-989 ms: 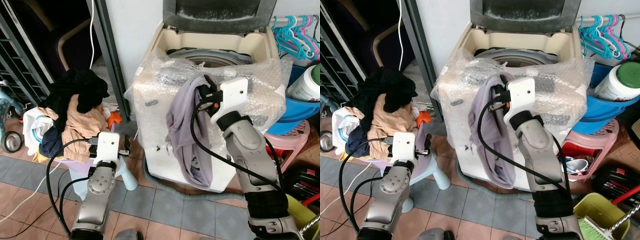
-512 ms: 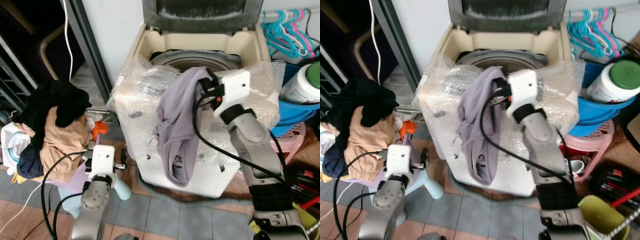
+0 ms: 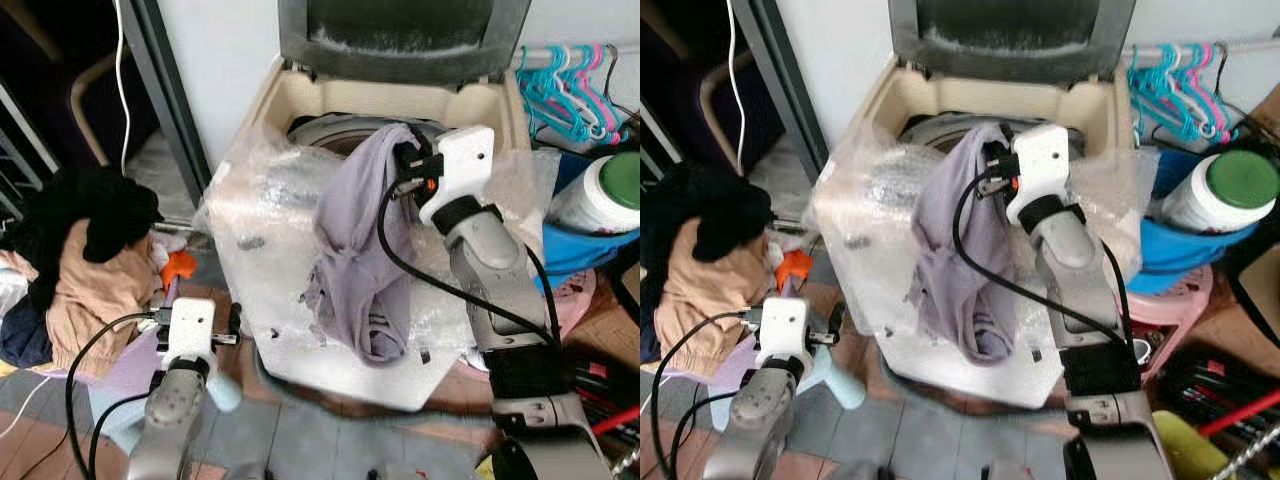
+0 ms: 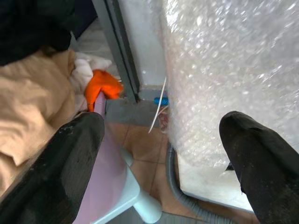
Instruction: Clothes washing
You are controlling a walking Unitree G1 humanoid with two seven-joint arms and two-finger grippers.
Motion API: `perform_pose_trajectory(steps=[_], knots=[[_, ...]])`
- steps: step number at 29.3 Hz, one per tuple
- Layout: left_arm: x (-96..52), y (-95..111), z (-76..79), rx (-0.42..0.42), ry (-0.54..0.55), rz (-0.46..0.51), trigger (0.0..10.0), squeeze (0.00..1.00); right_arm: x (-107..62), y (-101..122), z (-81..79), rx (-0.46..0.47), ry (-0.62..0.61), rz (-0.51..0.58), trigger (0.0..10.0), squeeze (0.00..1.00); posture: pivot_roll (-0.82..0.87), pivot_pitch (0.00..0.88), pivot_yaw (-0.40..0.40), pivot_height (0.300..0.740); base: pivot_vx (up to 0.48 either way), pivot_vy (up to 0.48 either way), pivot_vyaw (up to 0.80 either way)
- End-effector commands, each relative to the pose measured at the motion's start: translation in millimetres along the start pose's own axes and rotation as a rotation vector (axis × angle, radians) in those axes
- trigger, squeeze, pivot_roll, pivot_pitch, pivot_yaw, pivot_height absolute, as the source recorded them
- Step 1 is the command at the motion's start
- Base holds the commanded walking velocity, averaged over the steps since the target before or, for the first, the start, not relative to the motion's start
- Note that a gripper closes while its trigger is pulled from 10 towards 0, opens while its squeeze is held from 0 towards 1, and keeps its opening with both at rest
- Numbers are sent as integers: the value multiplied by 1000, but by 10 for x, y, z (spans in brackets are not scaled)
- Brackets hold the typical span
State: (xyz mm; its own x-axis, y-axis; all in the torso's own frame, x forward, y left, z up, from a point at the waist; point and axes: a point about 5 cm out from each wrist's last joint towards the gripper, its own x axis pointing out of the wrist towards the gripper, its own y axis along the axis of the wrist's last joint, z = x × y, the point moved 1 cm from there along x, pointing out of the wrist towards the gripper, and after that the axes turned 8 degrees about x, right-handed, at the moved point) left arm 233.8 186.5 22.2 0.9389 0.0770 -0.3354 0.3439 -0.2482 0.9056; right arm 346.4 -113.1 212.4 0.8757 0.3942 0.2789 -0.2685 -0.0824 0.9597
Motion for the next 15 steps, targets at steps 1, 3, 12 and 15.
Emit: perform_pose_trajectory(steps=[1,3,12,15], knots=[[5,-52,-75,14,2,9,10000,0,123,159,-24,-22,20,67,10000,0,-30,0,25,740,0,0,0],[5,-139,-94,29,1,-13,10000,0,286,300,10,-23,27,103,10000,0,-38,0,19,740,0,0,0],[54,-42,-19,79,-18,44,10000,0,958,1325,543,-61,-127,225,10000,0,-13,0,4,740,0,0,0],[63,-36,-40,79,-6,50,10000,0,947,1539,789,6,-275,251,10000,0,-5,0,-4,740,0,0,0]])
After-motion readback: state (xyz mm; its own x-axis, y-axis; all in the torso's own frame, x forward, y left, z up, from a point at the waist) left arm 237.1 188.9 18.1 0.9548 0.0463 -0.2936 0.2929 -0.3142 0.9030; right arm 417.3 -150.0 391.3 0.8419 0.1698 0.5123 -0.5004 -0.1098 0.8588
